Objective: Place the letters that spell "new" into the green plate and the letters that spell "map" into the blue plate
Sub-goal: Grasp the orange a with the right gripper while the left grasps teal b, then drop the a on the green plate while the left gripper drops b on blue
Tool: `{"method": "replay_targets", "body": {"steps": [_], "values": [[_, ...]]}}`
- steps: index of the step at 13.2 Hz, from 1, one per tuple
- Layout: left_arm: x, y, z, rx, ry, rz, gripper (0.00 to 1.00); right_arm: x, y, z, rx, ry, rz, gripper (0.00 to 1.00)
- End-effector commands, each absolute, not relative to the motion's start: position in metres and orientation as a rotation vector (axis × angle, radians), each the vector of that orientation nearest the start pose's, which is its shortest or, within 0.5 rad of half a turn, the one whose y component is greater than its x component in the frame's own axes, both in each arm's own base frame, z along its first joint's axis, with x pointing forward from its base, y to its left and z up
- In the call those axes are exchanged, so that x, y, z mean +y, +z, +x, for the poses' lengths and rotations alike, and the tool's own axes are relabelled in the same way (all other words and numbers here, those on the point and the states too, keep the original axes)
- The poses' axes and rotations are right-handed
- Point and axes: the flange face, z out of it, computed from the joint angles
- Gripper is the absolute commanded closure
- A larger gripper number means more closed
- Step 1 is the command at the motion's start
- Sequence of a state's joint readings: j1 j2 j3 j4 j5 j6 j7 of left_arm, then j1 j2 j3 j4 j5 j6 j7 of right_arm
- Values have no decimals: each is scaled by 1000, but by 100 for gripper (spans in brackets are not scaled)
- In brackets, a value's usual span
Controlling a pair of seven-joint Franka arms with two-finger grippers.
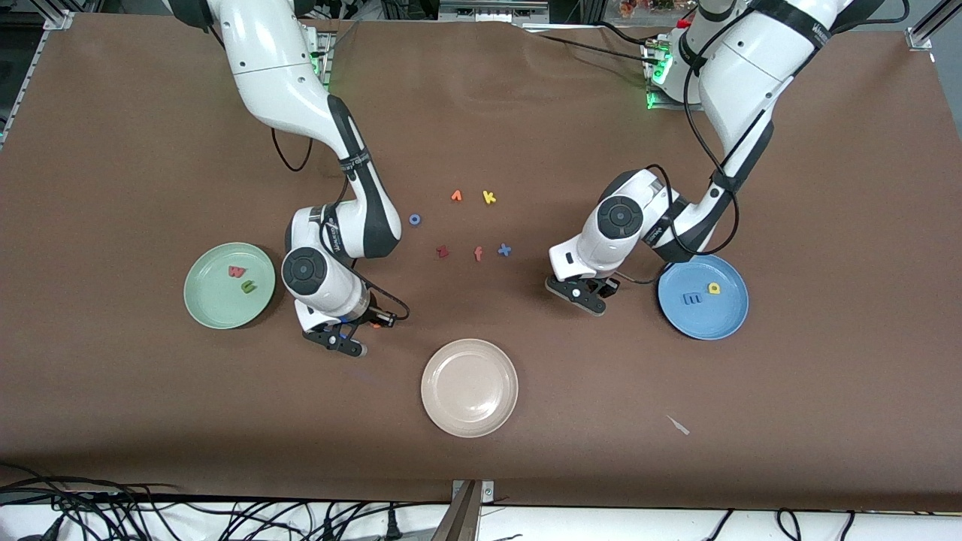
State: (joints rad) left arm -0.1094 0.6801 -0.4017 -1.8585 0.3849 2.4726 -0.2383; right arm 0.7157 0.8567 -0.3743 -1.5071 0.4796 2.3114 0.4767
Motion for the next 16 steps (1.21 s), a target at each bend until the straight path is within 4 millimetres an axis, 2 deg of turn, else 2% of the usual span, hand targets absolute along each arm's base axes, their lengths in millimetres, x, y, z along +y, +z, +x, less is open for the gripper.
{"method": "replay_targets", "body": {"steps": [1,2,3,5,6,7,9,10,12,14,16], "values": [[-306,173,565,768,-37,-3042,41,294,171,656,531,15,-2997,85],[-309,172,564,775,-35,-3041,44,294,170,657,530,14,-2998,88],[-309,172,563,775,-35,-3041,56,294,170,656,530,16,-2998,92],[-312,172,563,759,-36,-3046,69,297,178,661,521,14,-2992,99],[-313,173,562,743,-38,-3051,81,300,182,661,512,26,-2993,100],[-313,173,562,726,-39,-3055,100,300,190,664,507,56,-2996,100],[-311,177,563,727,-36,-3045,100,285,212,671,506,135,-3017,100],[-302,184,567,725,-40,-3036,100,271,223,674,513,138,-3034,100],[-279,207,579,729,-13,-2992,100,242,242,668,480,252,-3062,100],[-237,224,593,765,47,-2941,100,202,266,665,461,339,-3077,100],[-182,247,608,855,120,-2889,100,155,275,652,429,399,-3083,100]]}}
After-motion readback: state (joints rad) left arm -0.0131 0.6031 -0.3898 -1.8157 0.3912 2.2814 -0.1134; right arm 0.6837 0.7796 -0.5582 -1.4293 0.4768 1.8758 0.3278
